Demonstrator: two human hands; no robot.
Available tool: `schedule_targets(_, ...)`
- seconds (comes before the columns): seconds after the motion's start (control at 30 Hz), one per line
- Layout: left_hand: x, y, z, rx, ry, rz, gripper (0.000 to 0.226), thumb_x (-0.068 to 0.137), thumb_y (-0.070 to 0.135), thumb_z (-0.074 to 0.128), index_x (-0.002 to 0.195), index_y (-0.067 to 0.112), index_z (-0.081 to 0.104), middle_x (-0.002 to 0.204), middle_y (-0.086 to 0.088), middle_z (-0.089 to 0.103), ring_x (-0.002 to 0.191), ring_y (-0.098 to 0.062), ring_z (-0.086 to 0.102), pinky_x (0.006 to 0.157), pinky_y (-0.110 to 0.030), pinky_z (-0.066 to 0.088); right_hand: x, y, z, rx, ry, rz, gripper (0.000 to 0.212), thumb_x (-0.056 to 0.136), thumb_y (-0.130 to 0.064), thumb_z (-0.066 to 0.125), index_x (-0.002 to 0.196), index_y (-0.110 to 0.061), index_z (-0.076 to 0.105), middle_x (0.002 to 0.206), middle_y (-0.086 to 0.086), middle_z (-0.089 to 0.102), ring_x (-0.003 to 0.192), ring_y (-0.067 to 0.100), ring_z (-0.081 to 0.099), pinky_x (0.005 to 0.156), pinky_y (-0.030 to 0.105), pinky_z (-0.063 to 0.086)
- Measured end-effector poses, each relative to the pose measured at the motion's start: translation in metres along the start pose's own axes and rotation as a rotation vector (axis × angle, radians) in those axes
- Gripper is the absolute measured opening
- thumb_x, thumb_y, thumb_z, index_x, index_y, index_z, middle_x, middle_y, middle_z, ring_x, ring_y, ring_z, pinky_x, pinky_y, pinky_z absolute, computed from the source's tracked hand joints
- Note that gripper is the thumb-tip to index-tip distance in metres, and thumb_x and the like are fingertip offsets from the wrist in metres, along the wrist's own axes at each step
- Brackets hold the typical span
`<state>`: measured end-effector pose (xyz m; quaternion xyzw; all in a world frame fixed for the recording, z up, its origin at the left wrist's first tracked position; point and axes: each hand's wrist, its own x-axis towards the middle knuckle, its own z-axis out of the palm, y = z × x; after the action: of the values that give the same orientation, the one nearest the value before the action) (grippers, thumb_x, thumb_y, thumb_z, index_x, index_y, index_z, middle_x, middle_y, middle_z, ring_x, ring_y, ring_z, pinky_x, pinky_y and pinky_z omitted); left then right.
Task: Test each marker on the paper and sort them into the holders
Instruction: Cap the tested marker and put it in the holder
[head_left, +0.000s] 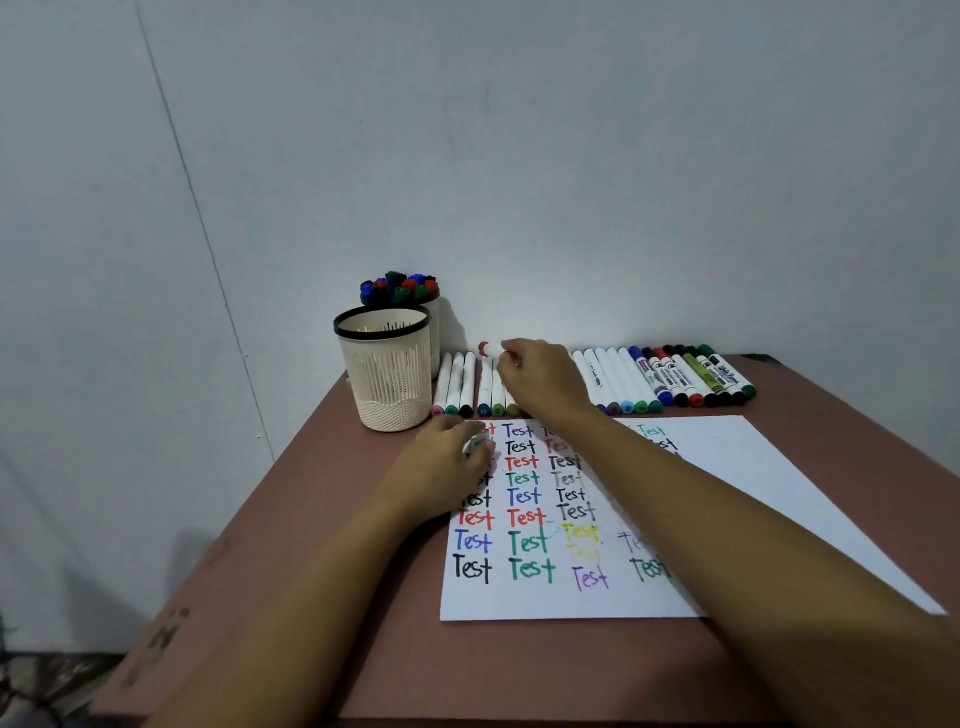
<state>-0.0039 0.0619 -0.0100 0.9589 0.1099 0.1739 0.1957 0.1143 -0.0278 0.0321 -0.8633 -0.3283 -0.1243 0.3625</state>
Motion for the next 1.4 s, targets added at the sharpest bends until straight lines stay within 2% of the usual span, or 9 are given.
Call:
schedule_targets(0.1,-0.001,0.0,-0.002,-0.028,0.114,0.04,0.039,0.097,0.029,0.045,0.132,0.012,0.051,0.134,-0.006,0.047,0.123,-0.016,0.041,0.094,-0.018,0.028,-0.021,0.004,-0.025,0.221,0.021,0.074,0.033,0.096,-0.019,0.045,0.123,-0.01,0.063,0.111,0.01,0.069,0.091,0.02,0.061,0.081,0.031,0.049)
schedule_targets(0.23,-0.005,0.007,-0.002,-0.027,0.207,0.139,0.04,0.095,0.021,0.05,0.133,0.009,0.048,0.136,-0.008,0.044,0.126,-0.019,0.039,0.096,-0.015,0.023,-0.059,0.01,-0.059,0.531,-0.004,0.184,0.021,0.095,-0.012,0.047,0.09,-0.018,0.066,0.092,0.008,0.07,0.082,0.013,0.068,0.078,0.04,0.055)
schedule_targets(0.3,-0.009,0.013,-0.003,-0.02,0.225,0.206,0.044,0.094,0.02,0.052,0.136,0.009,0.044,0.139,-0.008,0.041,0.129,-0.019,0.037,0.1,-0.014,0.021,-0.079,0.011,-0.075,0.688,-0.046,0.242,0.023,0.096,-0.01,0.045,0.085,-0.019,0.064,0.089,0.007,0.07,0.075,0.008,0.068,0.072,0.034,0.056)
schedule_targets(0.4,-0.016,0.028,-0.005,-0.006,0.182,0.306,0.05,0.095,0.025,0.05,0.141,0.013,0.036,0.141,-0.004,0.039,0.129,-0.015,0.036,0.099,-0.011,0.021,-0.104,0.011,-0.089,0.875,-0.044,0.362,0.024,0.097,-0.01,0.045,0.085,-0.013,0.066,0.078,0.008,0.071,0.072,0.016,0.068,0.068,0.031,0.056)
schedule_targets(0.63,-0.03,0.056,0.001,0.089,0.062,0.298,0.037,0.099,0.034,0.036,0.13,0.016,0.042,0.122,-0.002,0.054,0.104,-0.021,0.052,0.078,-0.032,0.04,-0.125,0.015,-0.087,1.259,-0.021,0.551,0.025,0.094,-0.03,0.054,0.08,-0.01,0.06,0.067,0.01,0.064,0.055,0.017,0.059,0.053,0.028,0.049)
schedule_targets(0.77,-0.032,0.057,0.002,0.089,0.092,0.338,0.029,0.099,0.035,0.036,0.117,0.014,0.046,0.088,0.002,0.053,0.081,-0.02,0.051,0.062,-0.029,0.03,-0.125,0.015,-0.077,1.111,-0.154,0.424,0.014,0.088,-0.022,0.063,0.081,-0.01,0.06,0.064,0.003,0.059,0.052,0.01,0.051,0.049,0.022,0.039)
schedule_targets(1.1,-0.029,0.059,0.003,-0.077,0.047,0.338,0.016,0.095,0.037,0.046,0.091,0.021,0.047,0.054,0.009,0.041,0.054,-0.008,0.041,0.055,-0.028,0.029,-0.121,0.029,-0.069,0.999,-0.156,0.311,0.022,0.09,-0.027,0.06,0.078,-0.009,0.055,0.055,-0.003,0.048,0.048,0.008,0.042,0.05,0.023,0.031)
schedule_targets(1.23,-0.026,0.054,0.005,-0.248,0.026,0.325,0.029,0.088,0.045,0.046,0.079,0.017,0.049,0.055,0.007,0.042,0.051,-0.006,0.04,0.052,-0.028,0.03,-0.119,0.031,-0.067,0.987,-0.18,0.24,0.021,0.089,-0.028,0.059,0.079,-0.01,0.058,0.057,-0.002,0.047,0.05,0.008,0.042,0.049,0.022,0.032)
schedule_targets(1.4,-0.025,0.055,0.006,-0.43,-0.027,0.332,0.01,0.089,0.04,0.053,0.079,0.04,0.055,0.067,0.021,0.056,0.06,-0.003,0.047,0.058,-0.021,0.036,-0.12,0.03,-0.069,1.007,-0.173,0.216,0.03,0.076,-0.038,0.062,0.086,-0.01,0.06,0.058,-0.002,0.047,0.053,0.008,0.042,0.052,0.025,0.03)
